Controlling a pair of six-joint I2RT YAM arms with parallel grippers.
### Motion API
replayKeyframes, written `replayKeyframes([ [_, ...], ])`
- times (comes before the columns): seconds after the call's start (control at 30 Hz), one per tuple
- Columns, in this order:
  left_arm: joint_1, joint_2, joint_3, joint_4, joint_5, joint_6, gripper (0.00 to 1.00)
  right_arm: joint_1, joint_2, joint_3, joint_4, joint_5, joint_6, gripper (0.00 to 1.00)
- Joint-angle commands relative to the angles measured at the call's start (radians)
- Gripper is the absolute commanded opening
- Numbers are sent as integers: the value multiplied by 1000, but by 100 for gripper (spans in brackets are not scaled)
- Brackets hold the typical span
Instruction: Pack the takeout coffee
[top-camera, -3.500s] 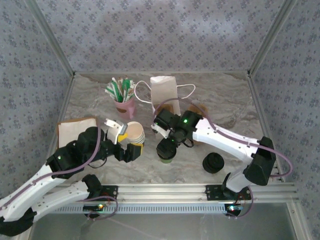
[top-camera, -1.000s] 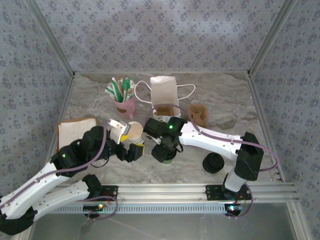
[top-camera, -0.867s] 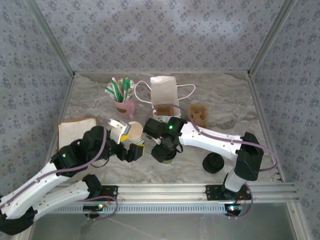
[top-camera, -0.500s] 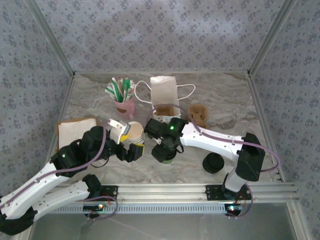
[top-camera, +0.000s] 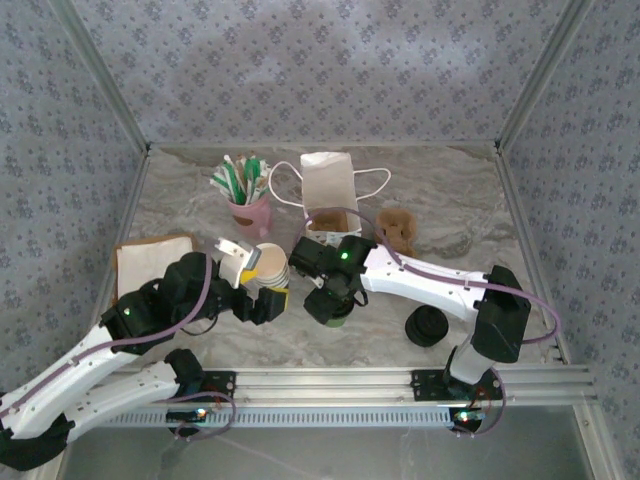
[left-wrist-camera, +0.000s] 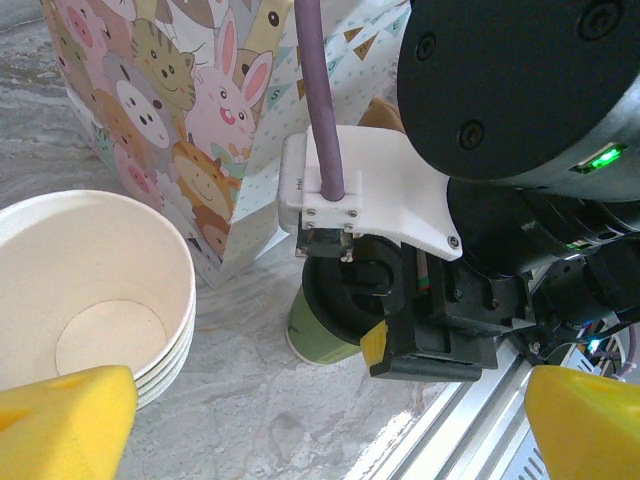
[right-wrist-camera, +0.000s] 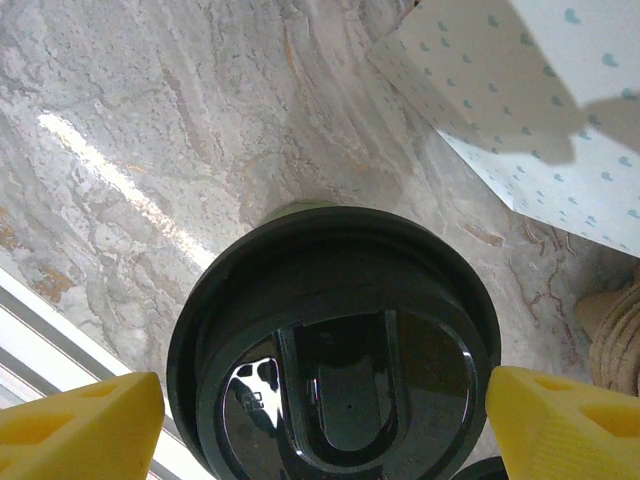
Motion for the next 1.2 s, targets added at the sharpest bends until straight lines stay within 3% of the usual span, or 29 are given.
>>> replayKeyframes([
  [0.0,0,6,5,25,8,10,99,9,-16,-4,-46,15,14,86],
  [0.33,-1,15,12,26,8,13,100,19,-46,22,-51,23,14,87],
  [0.7,0,29,16,32,12,16,99,16,-17,-23,-6,-55,5,91],
  [1.17,0,24,9,31,10,14,99,-10,-6,-27,15,-52,2,85],
])
